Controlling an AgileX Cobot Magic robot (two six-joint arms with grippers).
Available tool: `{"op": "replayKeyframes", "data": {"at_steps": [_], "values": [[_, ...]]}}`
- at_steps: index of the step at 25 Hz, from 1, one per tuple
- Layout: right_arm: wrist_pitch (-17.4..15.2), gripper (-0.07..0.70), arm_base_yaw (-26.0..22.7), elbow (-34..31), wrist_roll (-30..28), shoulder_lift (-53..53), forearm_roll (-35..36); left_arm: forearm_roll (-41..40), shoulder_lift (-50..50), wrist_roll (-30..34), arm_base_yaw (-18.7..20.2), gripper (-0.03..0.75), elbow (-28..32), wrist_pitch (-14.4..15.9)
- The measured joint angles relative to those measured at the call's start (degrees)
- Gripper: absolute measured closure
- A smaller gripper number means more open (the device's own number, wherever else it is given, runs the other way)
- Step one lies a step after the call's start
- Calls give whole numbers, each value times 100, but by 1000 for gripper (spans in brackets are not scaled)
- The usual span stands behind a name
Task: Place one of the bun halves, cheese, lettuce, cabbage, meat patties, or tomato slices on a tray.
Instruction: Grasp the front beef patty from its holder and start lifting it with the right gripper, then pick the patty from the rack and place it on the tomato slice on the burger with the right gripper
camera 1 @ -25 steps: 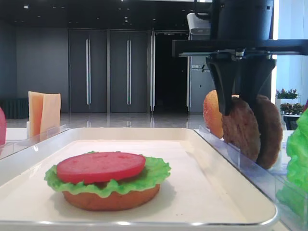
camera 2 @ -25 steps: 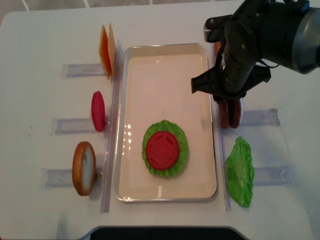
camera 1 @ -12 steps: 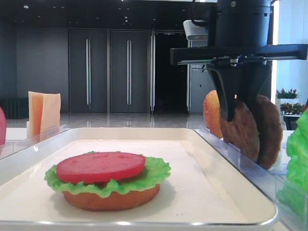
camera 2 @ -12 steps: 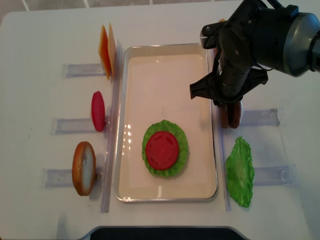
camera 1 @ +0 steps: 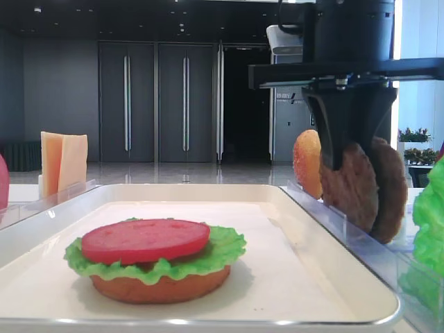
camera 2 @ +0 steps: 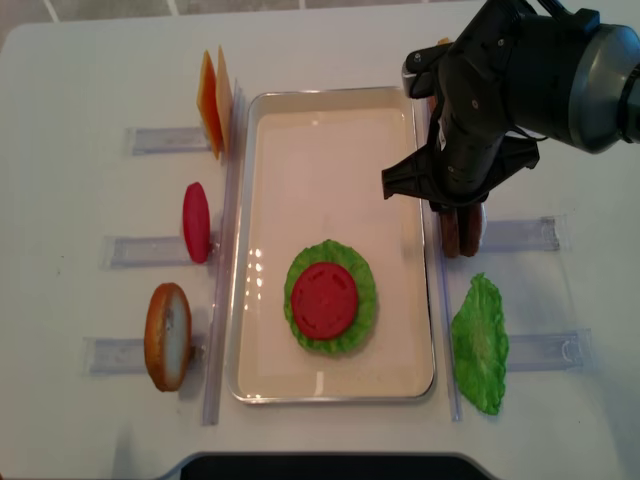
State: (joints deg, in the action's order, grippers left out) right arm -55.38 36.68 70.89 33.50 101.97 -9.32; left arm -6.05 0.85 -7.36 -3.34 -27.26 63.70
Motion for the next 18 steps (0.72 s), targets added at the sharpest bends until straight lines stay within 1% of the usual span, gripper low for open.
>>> {"op": "replayKeyframes", "data": {"at_steps": [11, 18], "values": [[-150, 486, 0, 0, -56, -630, 26, 0, 0, 0, 0, 716, 0, 0], [-304, 486, 0, 0, -228, -1206, 433, 0, 0, 0, 0, 716, 0, 0]]}}
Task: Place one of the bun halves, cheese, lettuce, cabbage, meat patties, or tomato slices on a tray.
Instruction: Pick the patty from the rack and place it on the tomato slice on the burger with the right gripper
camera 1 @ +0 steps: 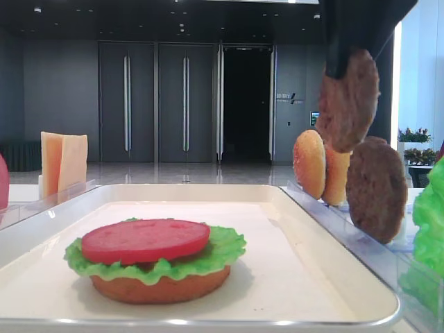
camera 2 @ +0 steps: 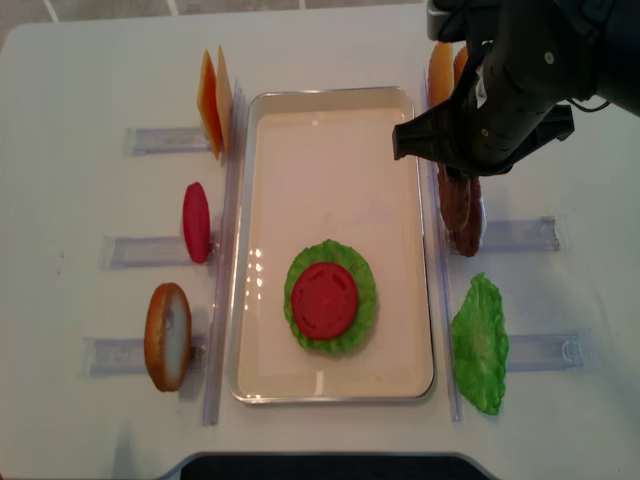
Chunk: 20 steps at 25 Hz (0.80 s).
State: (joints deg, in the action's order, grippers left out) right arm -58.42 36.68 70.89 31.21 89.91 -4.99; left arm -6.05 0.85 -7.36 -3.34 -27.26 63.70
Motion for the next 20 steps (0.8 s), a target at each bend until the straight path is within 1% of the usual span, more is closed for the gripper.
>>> {"op": "replayKeyframes", "data": {"at_steps": [5, 8, 12, 14, 17, 18, 20], "values": [[-141, 486, 0, 0, -347, -467, 691, 0, 0, 0, 0, 716, 0, 0], [-200, 486, 0, 0, -724, -676, 1401, 0, 0, 0, 0, 716, 0, 0], [-391, 486, 0, 0, -1449, -757, 2494, 0, 0, 0, 0, 716, 0, 0], [-416, 486, 32, -8, -1897, -757, 3056, 0, 0, 0, 0, 716, 0, 0], [-338, 486, 186, -96, -2403, -757, 3664, 0, 0, 0, 0, 716, 0, 0], [-259, 486, 247, -170, -2548, -757, 3815, 0, 0, 0, 0, 716, 0, 0], [4, 486, 336, -389, -2830, -757, 4146, 0, 0, 0, 0, 716, 0, 0]]}}
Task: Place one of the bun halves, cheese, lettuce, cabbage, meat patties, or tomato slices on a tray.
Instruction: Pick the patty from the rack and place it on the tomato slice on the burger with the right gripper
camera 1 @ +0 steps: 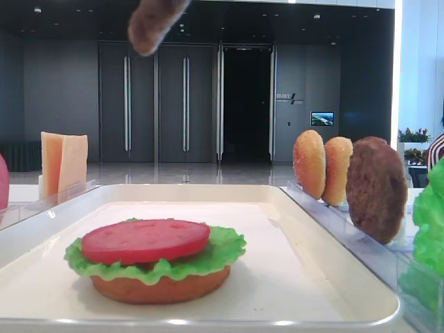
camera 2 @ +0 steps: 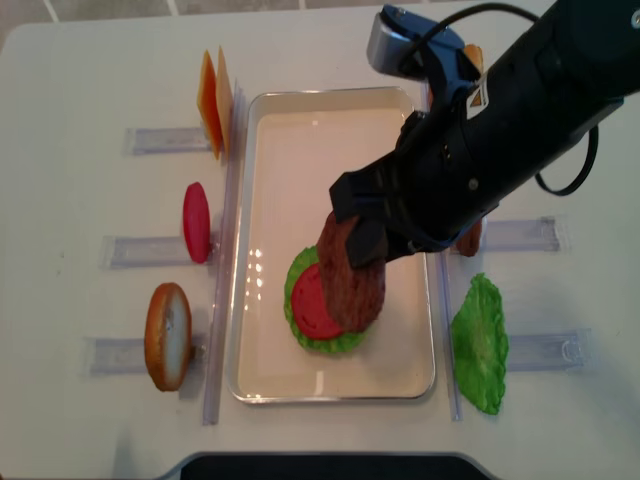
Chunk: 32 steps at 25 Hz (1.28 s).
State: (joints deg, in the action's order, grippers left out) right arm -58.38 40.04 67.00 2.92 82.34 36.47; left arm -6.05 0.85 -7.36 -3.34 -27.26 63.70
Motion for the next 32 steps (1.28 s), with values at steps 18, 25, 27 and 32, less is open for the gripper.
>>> {"op": "replayKeyframes", "data": {"at_steps": [18, 25, 27, 32], "values": [[2797, 486, 77, -1853, -3175, 645, 3762, 0, 0, 0, 0, 716, 0, 0], [2842, 486, 49, -1853, -3308, 1172, 4100, 0, 0, 0, 0, 716, 0, 0], [2847, 486, 49, -1853, -3329, 1256, 4121, 0, 0, 0, 0, 716, 0, 0], [2854, 486, 49, -1853, -3340, 1356, 4196, 0, 0, 0, 0, 716, 0, 0]]}}
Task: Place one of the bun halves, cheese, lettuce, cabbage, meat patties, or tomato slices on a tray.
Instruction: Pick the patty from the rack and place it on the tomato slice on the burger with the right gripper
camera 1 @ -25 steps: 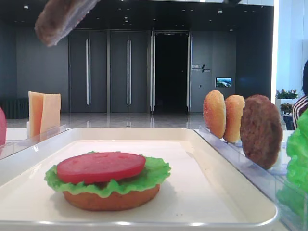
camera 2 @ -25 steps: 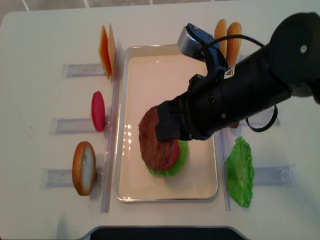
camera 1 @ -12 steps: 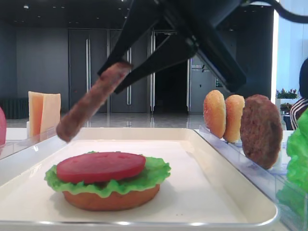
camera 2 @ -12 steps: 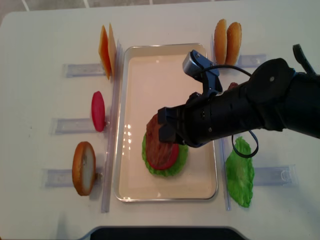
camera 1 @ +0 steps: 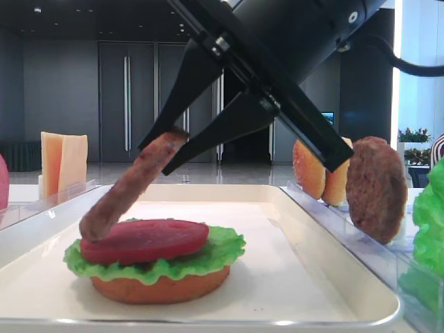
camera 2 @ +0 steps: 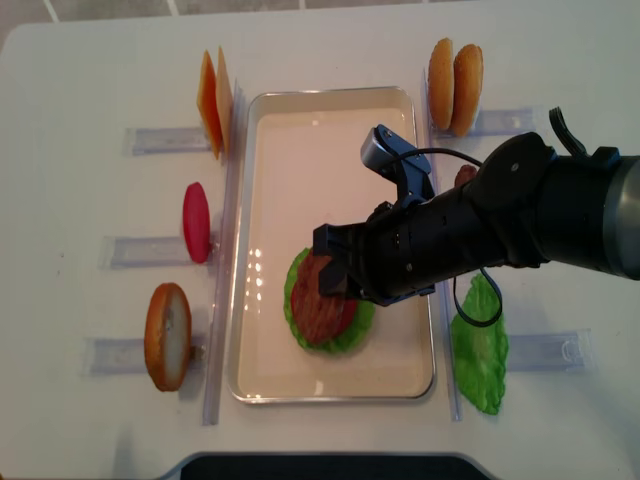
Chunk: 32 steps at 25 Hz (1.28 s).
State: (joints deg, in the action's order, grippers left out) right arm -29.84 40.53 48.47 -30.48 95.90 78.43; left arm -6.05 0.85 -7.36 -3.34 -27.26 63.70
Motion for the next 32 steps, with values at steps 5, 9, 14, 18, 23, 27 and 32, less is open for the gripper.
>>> {"op": "replayKeyframes", "data": {"at_steps": [5, 9, 14, 18, 23, 27, 32], "values": [[0, 486, -54, 0, -135, 16, 177, 0, 0, 0, 0, 716, 0, 0], [-60, 486, -72, 0, -163, 16, 226, 0, 0, 0, 0, 716, 0, 0], [-245, 486, -115, 0, -392, 16, 582, 0, 0, 0, 0, 716, 0, 0], [-309, 486, -115, 0, -607, 16, 836, 0, 0, 0, 0, 716, 0, 0], [-302, 486, -115, 0, -710, 16, 933, 0, 0, 0, 0, 716, 0, 0], [-290, 486, -115, 0, -785, 16, 939, 0, 0, 0, 0, 716, 0, 0], [-290, 486, -167, 0, -842, 16, 939, 0, 0, 0, 0, 716, 0, 0]]}}
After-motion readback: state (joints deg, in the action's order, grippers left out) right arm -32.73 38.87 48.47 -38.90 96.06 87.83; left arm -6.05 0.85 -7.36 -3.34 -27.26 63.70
